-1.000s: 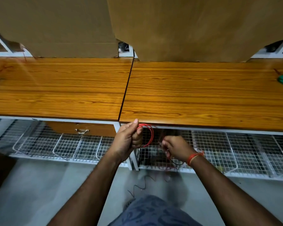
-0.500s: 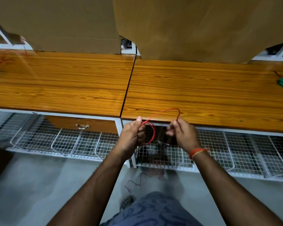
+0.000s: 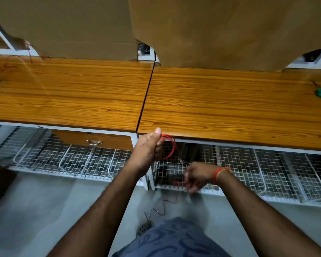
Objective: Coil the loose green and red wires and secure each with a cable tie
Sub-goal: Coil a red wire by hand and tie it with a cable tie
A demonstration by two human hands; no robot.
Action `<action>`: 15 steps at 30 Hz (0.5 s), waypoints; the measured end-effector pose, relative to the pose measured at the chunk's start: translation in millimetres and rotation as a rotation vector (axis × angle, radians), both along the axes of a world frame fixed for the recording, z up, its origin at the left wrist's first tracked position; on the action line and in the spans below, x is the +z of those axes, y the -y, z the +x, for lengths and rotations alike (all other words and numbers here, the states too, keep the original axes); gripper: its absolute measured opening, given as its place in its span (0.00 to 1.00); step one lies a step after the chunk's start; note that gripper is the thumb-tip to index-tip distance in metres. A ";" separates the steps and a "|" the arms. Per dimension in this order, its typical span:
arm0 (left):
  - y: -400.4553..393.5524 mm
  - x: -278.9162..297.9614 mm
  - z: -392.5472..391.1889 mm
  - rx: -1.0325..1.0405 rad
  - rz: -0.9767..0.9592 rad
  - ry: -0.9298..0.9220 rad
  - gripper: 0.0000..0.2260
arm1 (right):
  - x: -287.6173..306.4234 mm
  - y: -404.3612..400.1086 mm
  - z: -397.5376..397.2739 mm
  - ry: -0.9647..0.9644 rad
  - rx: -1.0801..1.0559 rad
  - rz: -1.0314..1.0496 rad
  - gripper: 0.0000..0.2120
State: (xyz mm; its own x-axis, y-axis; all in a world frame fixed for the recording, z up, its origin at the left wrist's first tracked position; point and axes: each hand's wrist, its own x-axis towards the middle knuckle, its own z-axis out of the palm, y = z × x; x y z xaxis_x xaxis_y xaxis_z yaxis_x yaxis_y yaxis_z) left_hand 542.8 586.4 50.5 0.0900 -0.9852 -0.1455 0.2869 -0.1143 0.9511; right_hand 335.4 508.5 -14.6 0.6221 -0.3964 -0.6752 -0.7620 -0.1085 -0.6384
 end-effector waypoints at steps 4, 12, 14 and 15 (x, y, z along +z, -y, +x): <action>-3.1 -4.3 -8.0 0.019 0.029 0.025 0.21 | 1.9 1.2 10.5 0.327 -0.517 -0.157 0.11; -1.9 -4.2 -8.8 0.047 0.039 0.067 0.21 | 5.2 7.2 -5.4 0.012 -0.276 -0.375 0.11; -0.9 -6.8 -10.8 0.079 0.041 0.037 0.21 | 15.1 -1.0 -2.2 0.199 -0.306 -0.241 0.10; 0.3 -7.5 -11.0 0.094 0.040 0.039 0.21 | 18.0 -4.1 -1.5 0.272 -0.309 -0.246 0.09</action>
State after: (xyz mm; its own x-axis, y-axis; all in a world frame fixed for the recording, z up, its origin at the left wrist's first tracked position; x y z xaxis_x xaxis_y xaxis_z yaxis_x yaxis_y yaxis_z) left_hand 531.8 586.1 43.0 0.1887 -0.9656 -0.1790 0.2609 -0.1265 0.9570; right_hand 333.8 512.5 3.5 0.5912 -0.7179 -0.3676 -0.5915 -0.0761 -0.8027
